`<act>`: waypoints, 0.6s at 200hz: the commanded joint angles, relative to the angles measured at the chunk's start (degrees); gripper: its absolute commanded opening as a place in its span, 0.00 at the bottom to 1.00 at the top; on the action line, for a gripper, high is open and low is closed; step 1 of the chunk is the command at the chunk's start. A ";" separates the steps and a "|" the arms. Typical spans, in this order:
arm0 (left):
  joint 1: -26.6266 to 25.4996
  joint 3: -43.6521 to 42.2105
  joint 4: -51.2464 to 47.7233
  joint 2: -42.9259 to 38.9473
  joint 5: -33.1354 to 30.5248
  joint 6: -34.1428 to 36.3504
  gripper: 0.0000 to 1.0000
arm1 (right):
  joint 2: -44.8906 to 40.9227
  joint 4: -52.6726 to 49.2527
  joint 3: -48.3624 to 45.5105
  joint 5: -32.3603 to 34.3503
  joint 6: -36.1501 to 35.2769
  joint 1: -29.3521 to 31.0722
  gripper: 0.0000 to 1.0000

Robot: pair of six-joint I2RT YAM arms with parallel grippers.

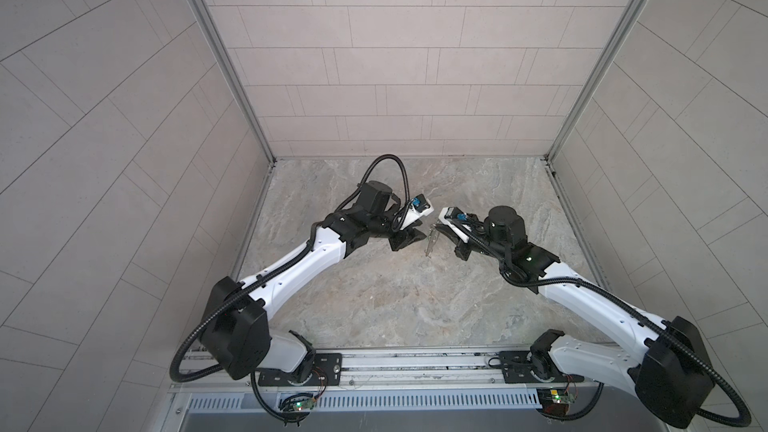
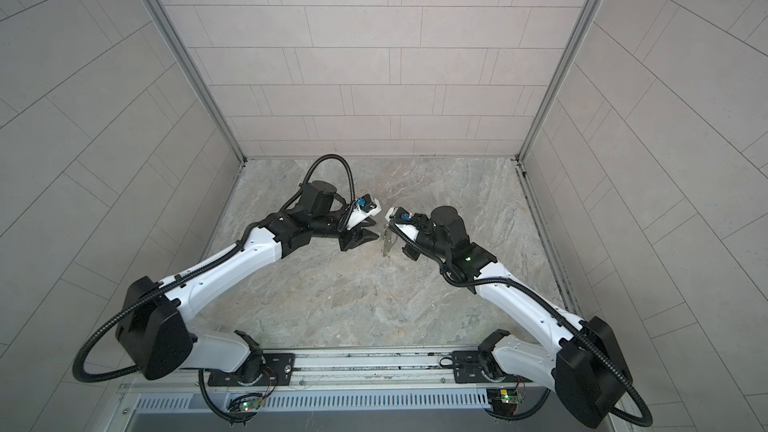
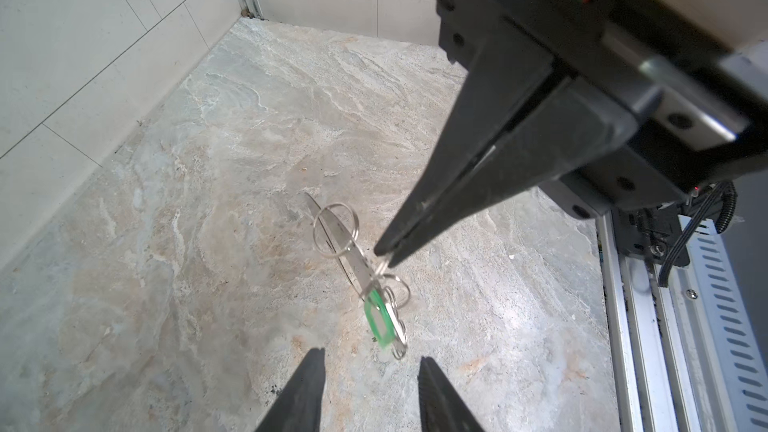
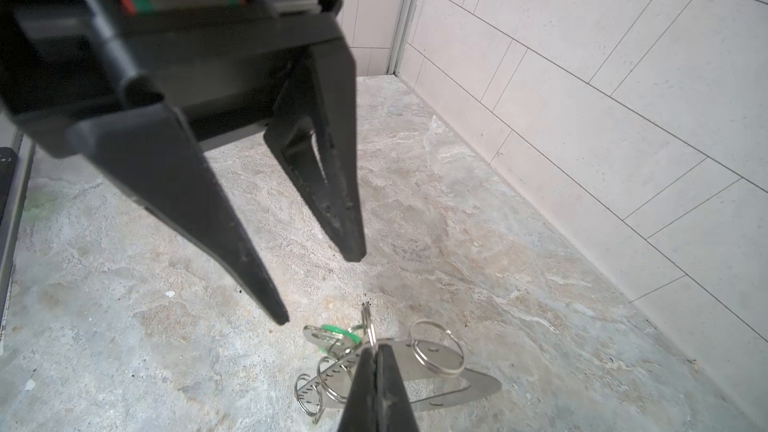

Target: Remove the keys from the keyring

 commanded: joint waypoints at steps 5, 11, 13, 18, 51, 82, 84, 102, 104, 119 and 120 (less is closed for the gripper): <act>-0.26 -3.80 7.80 -1.14 1.40 -3.49 0.42 | 0.53 3.70 0.15 -1.58 2.36 -0.13 0.00; -0.31 -4.53 8.73 -1.08 1.23 -3.72 0.42 | 0.49 3.68 0.23 -1.67 2.36 -0.11 0.00; -0.32 -4.73 9.12 -1.08 1.10 -3.85 0.42 | 0.46 3.70 0.23 -1.70 2.38 -0.15 0.00; -0.31 -5.40 10.02 -1.08 0.64 -4.14 0.42 | 0.42 3.67 0.27 -1.78 2.33 -0.16 0.00; -0.35 -7.43 13.00 -0.65 -0.63 -3.61 0.42 | 0.07 3.00 0.63 -2.21 2.06 -0.24 0.00; -0.41 -7.85 15.67 -0.38 1.49 -4.06 0.39 | 0.12 2.30 0.89 -3.01 1.75 -0.25 0.00; -0.37 -7.87 15.96 -0.35 1.58 -4.22 0.38 | 0.15 2.13 0.92 -3.07 1.65 -0.27 0.00; -0.36 -7.63 17.11 0.02 3.83 -5.27 0.36 | 0.39 1.60 1.08 -3.21 1.37 -0.22 0.00; -0.36 -7.57 17.22 0.14 4.05 -5.51 0.35 | 0.41 1.62 1.13 -3.19 1.36 -0.24 0.00; -0.39 -7.09 17.04 0.76 5.06 -5.73 0.25 | 0.42 1.78 1.15 -3.24 1.44 -0.26 0.00; -0.41 -7.04 17.06 0.76 5.08 -5.73 0.24 | 0.42 1.75 1.17 -3.23 1.44 -0.25 0.00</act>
